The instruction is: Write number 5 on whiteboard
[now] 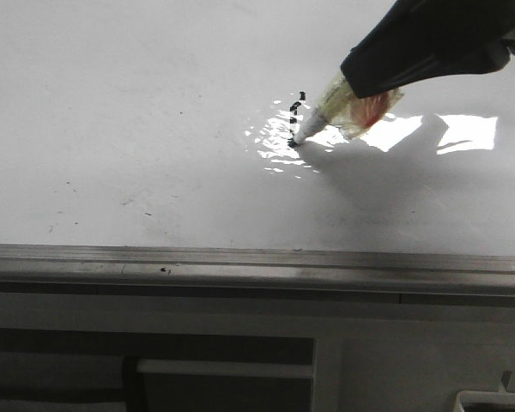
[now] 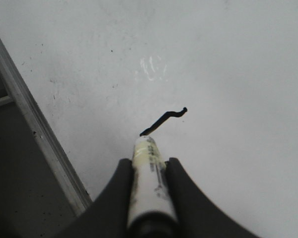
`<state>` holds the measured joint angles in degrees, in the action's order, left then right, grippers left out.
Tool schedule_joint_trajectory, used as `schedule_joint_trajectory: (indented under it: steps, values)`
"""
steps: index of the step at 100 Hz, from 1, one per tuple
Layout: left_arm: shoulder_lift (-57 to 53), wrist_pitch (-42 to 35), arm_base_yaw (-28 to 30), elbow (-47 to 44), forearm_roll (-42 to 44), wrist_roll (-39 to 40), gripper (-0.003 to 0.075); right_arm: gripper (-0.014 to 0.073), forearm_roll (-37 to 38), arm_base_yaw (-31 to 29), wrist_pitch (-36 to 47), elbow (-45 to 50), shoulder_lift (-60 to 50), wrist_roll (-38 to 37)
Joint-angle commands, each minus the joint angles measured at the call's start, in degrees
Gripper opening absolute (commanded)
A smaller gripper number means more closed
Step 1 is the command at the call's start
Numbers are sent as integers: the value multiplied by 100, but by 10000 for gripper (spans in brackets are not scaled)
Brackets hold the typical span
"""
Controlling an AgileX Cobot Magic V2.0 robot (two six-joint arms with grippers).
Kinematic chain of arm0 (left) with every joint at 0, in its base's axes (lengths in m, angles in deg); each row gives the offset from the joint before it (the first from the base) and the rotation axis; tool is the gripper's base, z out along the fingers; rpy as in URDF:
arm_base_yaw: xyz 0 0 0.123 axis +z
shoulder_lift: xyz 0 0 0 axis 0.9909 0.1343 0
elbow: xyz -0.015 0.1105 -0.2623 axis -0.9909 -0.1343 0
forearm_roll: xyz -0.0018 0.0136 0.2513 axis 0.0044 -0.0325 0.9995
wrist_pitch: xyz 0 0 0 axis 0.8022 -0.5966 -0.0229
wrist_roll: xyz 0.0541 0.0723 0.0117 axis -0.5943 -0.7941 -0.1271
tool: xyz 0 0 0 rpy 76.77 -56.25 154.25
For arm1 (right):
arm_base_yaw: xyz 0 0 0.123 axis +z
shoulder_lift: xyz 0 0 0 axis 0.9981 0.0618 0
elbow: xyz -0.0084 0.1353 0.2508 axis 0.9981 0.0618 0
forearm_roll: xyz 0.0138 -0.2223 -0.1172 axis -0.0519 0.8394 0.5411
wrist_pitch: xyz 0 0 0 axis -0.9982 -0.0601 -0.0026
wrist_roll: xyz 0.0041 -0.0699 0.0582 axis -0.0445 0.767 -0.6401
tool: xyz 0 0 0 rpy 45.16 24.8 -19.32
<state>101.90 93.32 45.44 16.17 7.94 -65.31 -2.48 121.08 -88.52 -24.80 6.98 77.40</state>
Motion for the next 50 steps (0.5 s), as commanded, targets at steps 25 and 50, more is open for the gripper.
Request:
schedule_joint_trajectory:
  steps: [25, 50]
  values:
    - [12, -343, 6, 159, -75, 49, -20, -41, 192, -326, -680, 102, -441, -7]
    - [12, -343, 6, 159, -75, 49, -20, -42, -65, -42, -129, 437, -345, -7]
